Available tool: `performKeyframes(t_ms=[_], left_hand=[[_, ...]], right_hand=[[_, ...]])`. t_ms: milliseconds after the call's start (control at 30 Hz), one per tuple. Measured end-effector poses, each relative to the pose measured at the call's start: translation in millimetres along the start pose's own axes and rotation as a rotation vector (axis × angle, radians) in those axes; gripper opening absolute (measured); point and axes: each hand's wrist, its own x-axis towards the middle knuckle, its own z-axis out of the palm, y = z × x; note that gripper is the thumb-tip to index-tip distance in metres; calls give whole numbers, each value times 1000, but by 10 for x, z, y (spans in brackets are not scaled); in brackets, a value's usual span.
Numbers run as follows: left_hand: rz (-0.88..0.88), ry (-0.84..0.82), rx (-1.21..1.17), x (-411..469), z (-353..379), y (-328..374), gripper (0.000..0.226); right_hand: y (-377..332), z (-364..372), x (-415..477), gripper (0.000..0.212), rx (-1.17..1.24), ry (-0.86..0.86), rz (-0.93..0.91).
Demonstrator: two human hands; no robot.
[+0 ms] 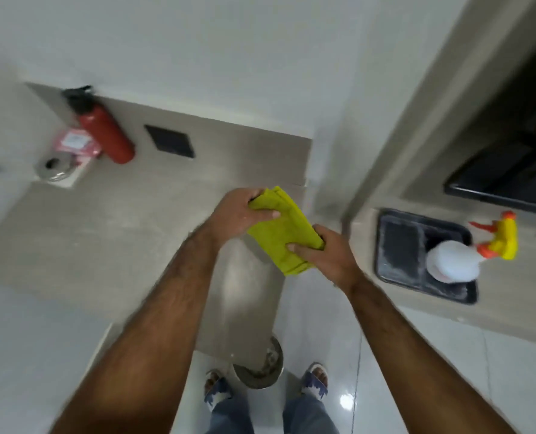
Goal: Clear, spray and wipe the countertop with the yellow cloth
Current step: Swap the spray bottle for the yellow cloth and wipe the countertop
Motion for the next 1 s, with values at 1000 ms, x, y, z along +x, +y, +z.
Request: performKeyframes(t_ms=[1000], left_hand=[[-739,656,510,-1495,-765,-2811,95]], right_hand=[[-804,2894,1300,55,-559,126,-289]])
